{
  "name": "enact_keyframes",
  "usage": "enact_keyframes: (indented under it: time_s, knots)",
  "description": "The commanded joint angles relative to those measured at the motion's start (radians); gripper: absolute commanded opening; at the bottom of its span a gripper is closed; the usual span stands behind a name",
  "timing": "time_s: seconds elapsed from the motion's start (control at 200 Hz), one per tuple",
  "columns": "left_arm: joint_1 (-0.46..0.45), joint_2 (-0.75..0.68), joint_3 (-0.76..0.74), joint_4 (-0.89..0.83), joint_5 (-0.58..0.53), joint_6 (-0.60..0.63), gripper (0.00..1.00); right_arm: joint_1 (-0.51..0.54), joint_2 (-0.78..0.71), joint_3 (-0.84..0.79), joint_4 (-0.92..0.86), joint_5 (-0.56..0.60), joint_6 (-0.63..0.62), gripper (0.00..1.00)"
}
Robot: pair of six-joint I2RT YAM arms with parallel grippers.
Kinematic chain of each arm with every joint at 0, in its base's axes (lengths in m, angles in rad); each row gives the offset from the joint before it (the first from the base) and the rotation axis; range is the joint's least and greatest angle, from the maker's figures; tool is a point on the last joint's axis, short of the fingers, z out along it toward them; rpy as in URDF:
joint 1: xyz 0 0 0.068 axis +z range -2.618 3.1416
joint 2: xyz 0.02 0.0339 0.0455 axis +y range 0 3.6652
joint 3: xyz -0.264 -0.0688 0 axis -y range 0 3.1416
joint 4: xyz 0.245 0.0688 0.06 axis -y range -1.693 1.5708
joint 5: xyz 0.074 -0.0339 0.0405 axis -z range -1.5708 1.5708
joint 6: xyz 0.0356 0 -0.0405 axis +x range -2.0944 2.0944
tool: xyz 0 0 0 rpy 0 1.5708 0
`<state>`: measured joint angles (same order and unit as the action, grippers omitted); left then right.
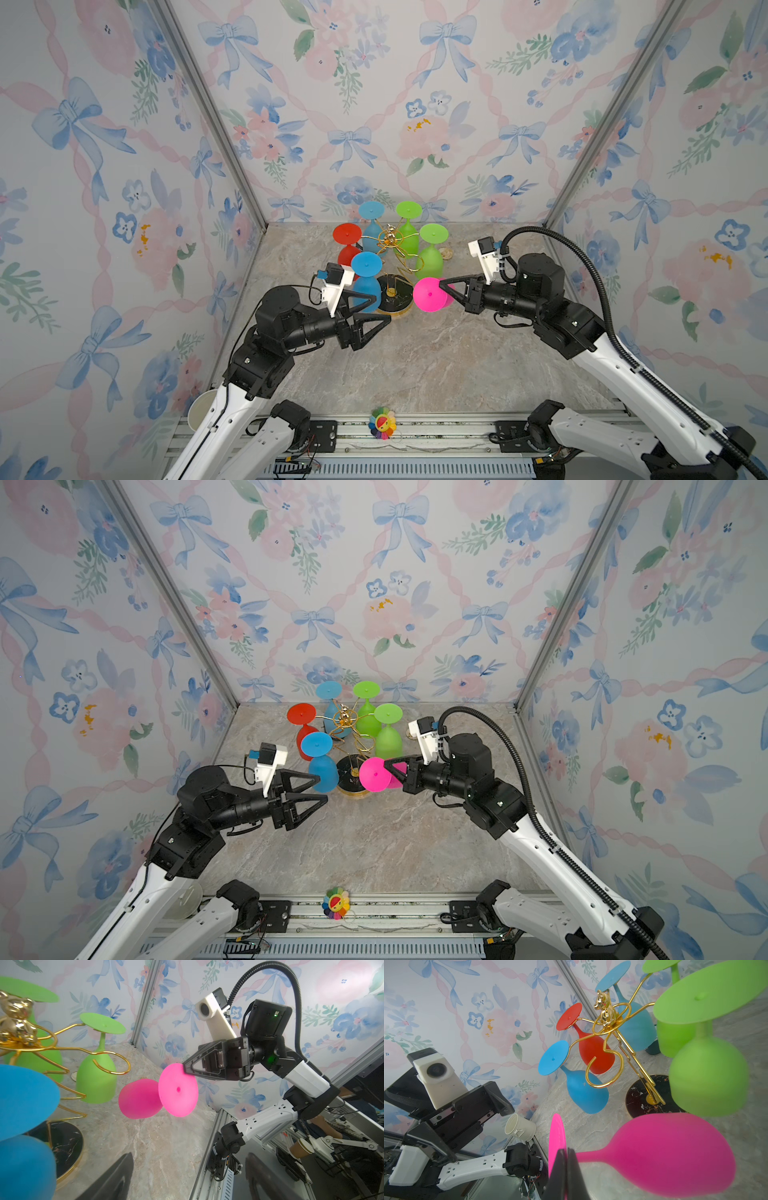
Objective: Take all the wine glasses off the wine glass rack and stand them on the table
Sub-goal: 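Carry the magenta glass toward the left gripper while the left gripper reaches to meet it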
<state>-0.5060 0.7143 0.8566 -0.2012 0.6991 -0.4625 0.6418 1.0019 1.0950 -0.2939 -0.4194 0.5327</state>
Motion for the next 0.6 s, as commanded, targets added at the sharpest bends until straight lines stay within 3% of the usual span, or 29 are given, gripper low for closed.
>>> enact_keyframes:
  time_s: [0.0,0.24,0.595]
  knots:
    - [-0.098,0.04,-0.022,0.182,-0.11,-0.07,0.85,0.029,-0.055,-0.017,-0.004,0.079,-0.079,0.0]
    - [-0.244,0.195,-0.011,0.321,-0.122,-0.102,0.76,0.048,-0.156,-0.067,-0.013,0.152,-0.133,0.0]
    - [-0.269,0.299,0.018,0.466,-0.083,-0.171,0.71,0.051,-0.256,-0.13,0.048,0.142,-0.152,0.0]
